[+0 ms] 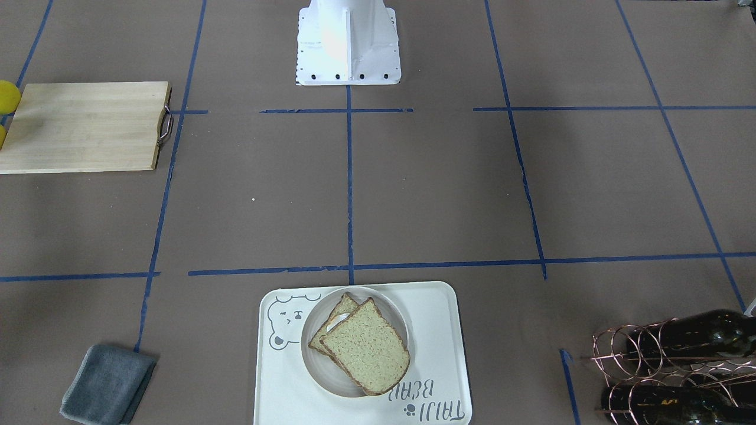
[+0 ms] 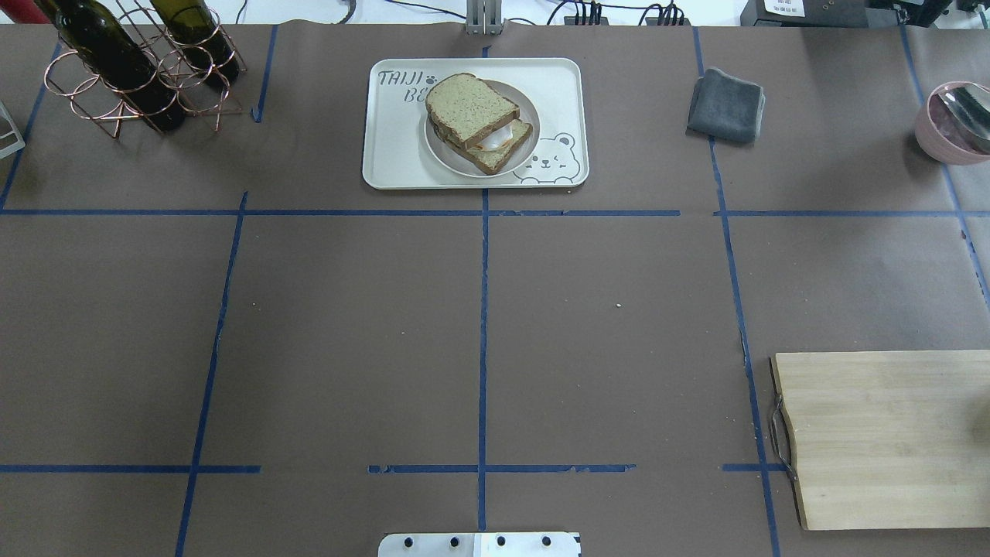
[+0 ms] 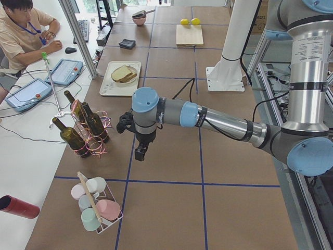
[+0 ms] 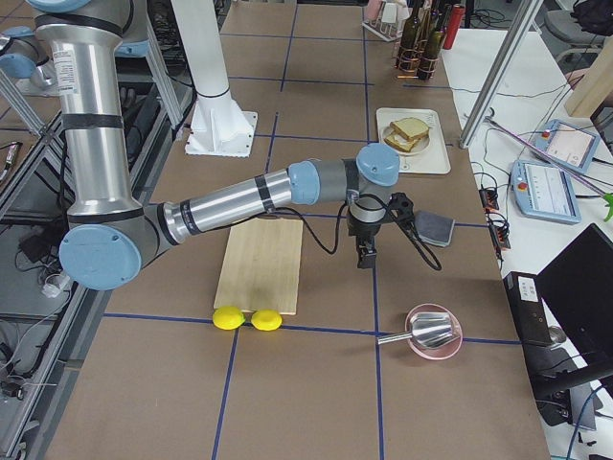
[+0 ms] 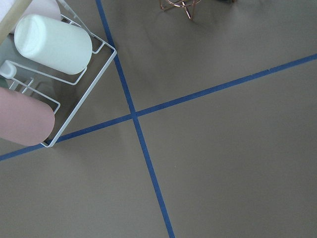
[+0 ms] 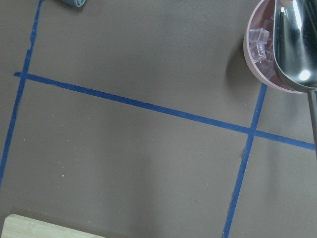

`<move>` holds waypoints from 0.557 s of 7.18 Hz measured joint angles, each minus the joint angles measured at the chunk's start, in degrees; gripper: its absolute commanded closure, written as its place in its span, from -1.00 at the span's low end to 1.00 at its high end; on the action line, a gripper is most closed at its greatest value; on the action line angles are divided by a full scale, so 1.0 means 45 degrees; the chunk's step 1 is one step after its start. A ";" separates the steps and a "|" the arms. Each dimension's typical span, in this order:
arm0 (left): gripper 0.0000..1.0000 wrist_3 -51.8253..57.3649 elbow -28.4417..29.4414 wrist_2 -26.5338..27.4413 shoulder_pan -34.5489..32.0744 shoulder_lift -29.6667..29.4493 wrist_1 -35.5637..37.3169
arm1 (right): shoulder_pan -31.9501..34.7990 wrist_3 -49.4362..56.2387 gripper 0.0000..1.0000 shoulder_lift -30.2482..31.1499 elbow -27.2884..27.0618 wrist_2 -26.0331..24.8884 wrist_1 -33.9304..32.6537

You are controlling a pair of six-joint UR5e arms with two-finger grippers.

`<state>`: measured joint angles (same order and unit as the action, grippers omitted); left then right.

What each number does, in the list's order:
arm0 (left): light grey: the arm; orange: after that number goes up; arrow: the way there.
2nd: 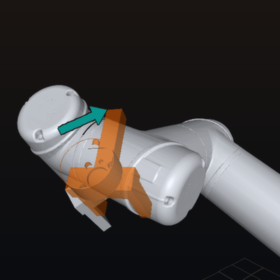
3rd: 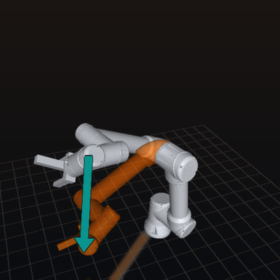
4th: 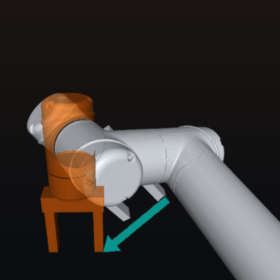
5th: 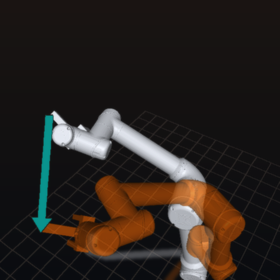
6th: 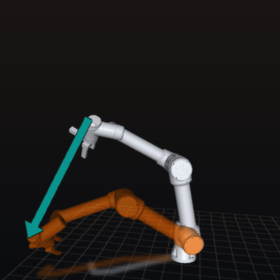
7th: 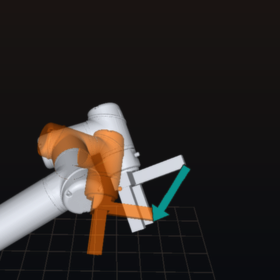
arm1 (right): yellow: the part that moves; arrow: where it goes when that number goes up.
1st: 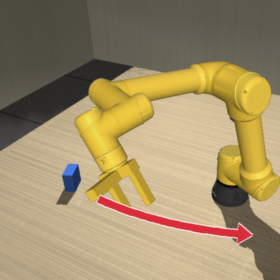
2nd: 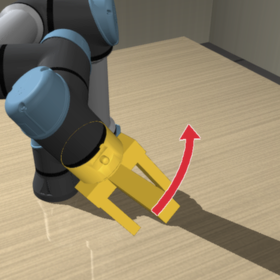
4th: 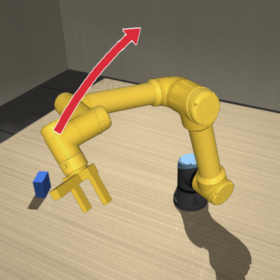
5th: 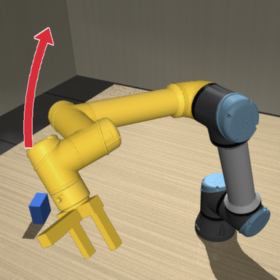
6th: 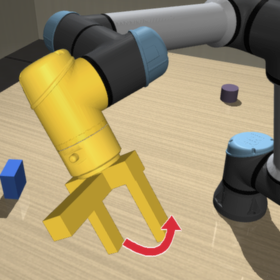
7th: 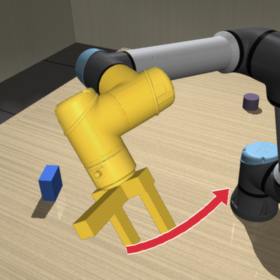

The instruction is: Make sandwich and place on tray

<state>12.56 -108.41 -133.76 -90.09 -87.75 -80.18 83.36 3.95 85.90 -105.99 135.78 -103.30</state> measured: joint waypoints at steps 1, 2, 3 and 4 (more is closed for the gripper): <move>-1.00 0.0001 -0.0047 0.0016 0.0014 -0.0111 0.0492 | -0.0027 0.0001 -1.00 0.0018 -0.0043 0.0226 0.0000; -1.00 0.0002 -0.0116 0.0029 0.0005 -0.0203 0.0874 | -0.0109 -0.0001 -1.00 -0.0022 0.0018 0.0251 -0.0003; -1.00 -0.0002 -0.0232 0.0034 -0.0002 -0.0269 0.1097 | -0.0238 -0.0011 -1.00 -0.0098 0.0115 0.0185 0.0001; -1.00 -0.0011 -0.0303 0.0036 0.0002 -0.0406 0.1257 | -0.0313 -0.0040 -1.00 -0.0129 0.0155 0.0139 0.0004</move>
<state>12.51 -109.77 -133.60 -90.07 -89.58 -74.52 81.95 3.77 85.33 -105.29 136.41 -103.28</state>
